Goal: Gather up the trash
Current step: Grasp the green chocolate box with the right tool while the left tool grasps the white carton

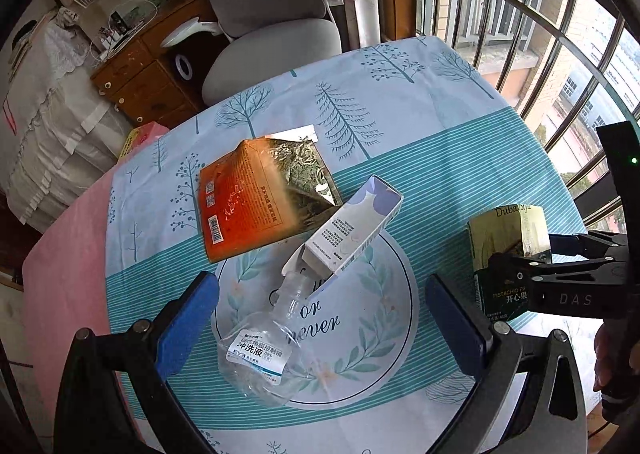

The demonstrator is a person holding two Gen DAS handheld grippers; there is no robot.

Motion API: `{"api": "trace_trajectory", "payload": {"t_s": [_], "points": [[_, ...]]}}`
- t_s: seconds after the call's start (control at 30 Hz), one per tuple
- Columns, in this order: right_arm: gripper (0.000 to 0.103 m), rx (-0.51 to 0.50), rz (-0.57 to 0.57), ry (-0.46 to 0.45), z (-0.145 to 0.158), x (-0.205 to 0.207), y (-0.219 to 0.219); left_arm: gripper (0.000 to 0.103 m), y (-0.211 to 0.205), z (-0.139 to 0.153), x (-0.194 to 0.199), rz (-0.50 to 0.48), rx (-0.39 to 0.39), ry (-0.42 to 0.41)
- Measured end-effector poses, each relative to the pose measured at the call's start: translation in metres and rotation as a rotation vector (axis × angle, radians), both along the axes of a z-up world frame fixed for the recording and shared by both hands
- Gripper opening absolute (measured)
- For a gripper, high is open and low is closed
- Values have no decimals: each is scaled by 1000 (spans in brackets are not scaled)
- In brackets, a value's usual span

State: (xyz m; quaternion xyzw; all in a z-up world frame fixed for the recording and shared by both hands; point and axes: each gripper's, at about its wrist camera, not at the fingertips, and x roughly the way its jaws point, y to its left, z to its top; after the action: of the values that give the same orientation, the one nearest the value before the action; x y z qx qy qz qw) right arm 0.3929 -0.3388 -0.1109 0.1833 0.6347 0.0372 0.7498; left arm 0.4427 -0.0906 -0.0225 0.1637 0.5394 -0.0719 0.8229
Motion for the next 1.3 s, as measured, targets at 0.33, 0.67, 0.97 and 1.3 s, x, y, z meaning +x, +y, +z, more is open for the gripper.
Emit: {"api": "trace_trajectory", "payload": {"t_s": [0.33, 0.67, 0.97, 1.3], "points": [[60, 129, 45, -25, 3, 2, 2, 102, -23, -54, 50, -26, 38, 104], [57, 256, 38, -92, 16, -5, -9, 55, -17, -80, 65, -23, 1, 197], [56, 225, 46, -145, 31, -15, -5, 37, -7, -63, 45, 9, -102, 164], [56, 197, 42, -175, 49, -44, 14, 36, 15, -14, -17, 54, -223, 105]]}}
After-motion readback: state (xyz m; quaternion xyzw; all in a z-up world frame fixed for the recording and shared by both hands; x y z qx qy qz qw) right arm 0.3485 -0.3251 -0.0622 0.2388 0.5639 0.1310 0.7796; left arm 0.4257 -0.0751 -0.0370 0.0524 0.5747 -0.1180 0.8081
